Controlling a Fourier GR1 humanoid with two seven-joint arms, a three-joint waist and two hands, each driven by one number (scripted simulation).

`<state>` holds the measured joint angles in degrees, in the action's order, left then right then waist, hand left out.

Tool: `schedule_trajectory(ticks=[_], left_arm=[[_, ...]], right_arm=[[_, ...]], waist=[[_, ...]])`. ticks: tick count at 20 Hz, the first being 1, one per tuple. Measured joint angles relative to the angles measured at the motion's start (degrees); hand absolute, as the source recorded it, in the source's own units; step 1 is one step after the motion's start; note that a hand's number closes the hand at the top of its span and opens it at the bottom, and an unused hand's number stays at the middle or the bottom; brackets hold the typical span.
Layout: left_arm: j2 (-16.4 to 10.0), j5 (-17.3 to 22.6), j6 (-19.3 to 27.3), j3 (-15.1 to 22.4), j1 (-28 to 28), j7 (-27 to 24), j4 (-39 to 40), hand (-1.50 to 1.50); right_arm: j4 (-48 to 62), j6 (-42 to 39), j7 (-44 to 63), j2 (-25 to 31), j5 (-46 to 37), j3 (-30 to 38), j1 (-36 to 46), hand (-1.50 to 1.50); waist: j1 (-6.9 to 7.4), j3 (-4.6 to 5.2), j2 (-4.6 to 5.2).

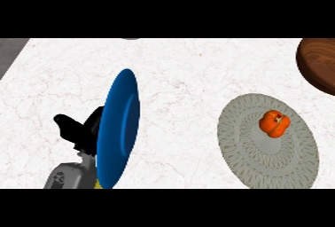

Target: Pick the bell pepper from the placemat and place it in the bowl

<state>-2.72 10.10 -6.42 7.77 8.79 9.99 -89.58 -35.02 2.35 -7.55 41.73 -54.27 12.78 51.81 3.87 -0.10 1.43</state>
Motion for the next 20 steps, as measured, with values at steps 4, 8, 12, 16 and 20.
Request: schedule_trajectory(ticks=[4, 8, 12, 16, 20], left_arm=[[0.3, 0.1, -0.2, 0.3, 0.2, 0.3, -0.2, 0.0], [0.6, -0.2, -0.3, 0.8, 0.1, -0.1, 0.1, 0.0], [0.9, -0.4, 0.2, 0.5, 0.9, -0.2, 0.5, 0.0], [1.1, -0.6, 0.6, 0.2, 0.5, -0.5, 1.0, 0.0], [0.7, -0.6, 0.9, -0.3, -0.1, -0.3, 0.5, 0.0]], right_arm=[[8.8, 1.1, 2.0, -0.1, -0.8, 1.3, 2.1, -1.5], [14.6, 1.3, -0.2, 0.2, 1.0, 4.0, 4.0, -1.5], [17.8, 1.5, -4.4, 0.1, 5.6, 8.7, 5.2, -1.5], [18.2, 1.8, -9.8, -0.2, 14.0, 16.8, 6.4, -1.5], [18.0, -0.7, -17.9, 0.3, 22.2, 24.4, 5.8, -1.5]], waist=[[0.81, -0.1, 0.4], [1.16, -0.2, 0.67], [0.85, -0.29, 0.71], [-0.25, -0.37, 0.3], [-1.35, -0.33, -0.23]])
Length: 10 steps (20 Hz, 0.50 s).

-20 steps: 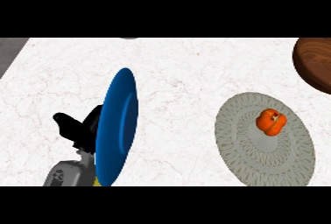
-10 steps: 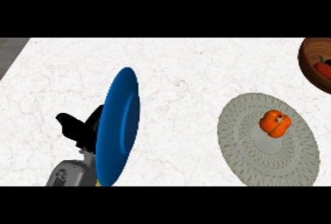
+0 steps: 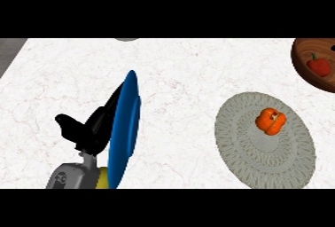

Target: Pick the bell pepper from the placemat and place it in the bowl

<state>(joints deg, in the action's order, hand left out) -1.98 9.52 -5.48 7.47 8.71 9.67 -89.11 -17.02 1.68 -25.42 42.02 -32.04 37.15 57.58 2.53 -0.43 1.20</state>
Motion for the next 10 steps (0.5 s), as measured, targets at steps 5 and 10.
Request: schedule_trajectory(ticks=[5, 10], left_arm=[[-0.6, 0.3, 0.4, -1.3, -0.5, 0.5, -0.3, 0.0], [-1.2, 0.4, 0.4, -2.0, -2.9, 0.0, -1.4, 0.0]], right_arm=[[-0.5, -8.4, -8.6, 2.1, 7.7, 6.0, -2.9, -1.5], [-2.7, -19.1, -14.6, 5.1, 14.0, 10.1, -10.1, -1.5]], waist=[[-1.65, 0.23, -0.76], [-3.44, 0.38, -1.49]])
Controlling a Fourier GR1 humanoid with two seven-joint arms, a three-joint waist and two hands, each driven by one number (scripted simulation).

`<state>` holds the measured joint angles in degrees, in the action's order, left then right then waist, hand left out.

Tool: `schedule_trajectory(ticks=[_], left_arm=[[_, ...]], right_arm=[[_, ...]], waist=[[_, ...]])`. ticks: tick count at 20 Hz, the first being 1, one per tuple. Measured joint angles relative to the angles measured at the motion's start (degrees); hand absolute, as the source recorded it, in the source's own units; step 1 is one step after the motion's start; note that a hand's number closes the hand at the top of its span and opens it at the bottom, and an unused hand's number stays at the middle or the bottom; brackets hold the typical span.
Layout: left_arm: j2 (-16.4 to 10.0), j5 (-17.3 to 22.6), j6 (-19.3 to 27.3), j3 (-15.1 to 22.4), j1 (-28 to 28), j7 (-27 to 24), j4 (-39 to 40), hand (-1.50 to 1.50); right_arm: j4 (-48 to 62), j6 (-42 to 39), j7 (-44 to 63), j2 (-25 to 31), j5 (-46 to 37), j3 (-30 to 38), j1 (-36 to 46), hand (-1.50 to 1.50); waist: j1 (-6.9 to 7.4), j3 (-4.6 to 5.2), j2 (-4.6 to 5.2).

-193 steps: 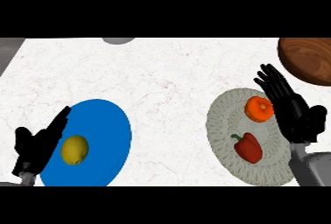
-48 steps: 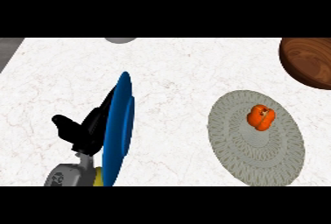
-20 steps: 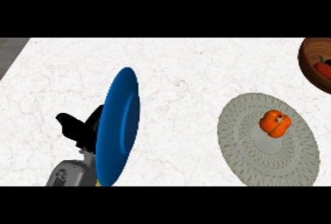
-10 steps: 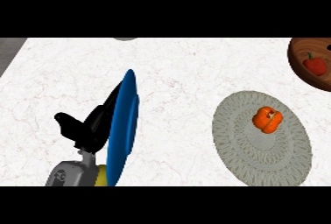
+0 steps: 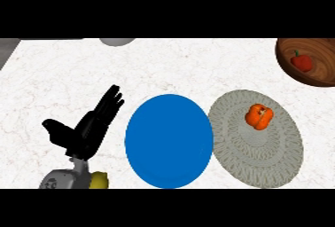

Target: Pick the bell pepper from the placemat and place it in the bowl

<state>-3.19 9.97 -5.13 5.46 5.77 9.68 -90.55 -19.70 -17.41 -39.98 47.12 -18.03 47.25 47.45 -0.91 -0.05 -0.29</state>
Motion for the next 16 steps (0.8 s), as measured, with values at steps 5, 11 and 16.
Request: schedule_trajectory(ticks=[5, 11, 16], left_arm=[[-0.4, -0.1, 0.0, -0.9, -2.1, -1.5, 0.7, 0.0], [-0.9, 0.2, 0.5, -2.0, -3.3, -1.1, -0.3, 0.0], [-1.4, 0.4, 0.8, -3.0, -4.8, -1.4, -1.1, 0.0]], right_arm=[[-4.7, -6.6, -3.8, 1.0, 4.7, 2.5, -10.7, 1.5], [-12.4, -10.1, -5.7, -0.8, 9.0, 3.8, -25.4, 1.5], [-19.4, -11.4, -7.1, -5.1, 11.2, 2.7, -38.9, 1.5]], waist=[[-1.81, 0.15, -0.52], [-4.37, 0.23, -1.17], [-5.93, 0.26, -1.42]])
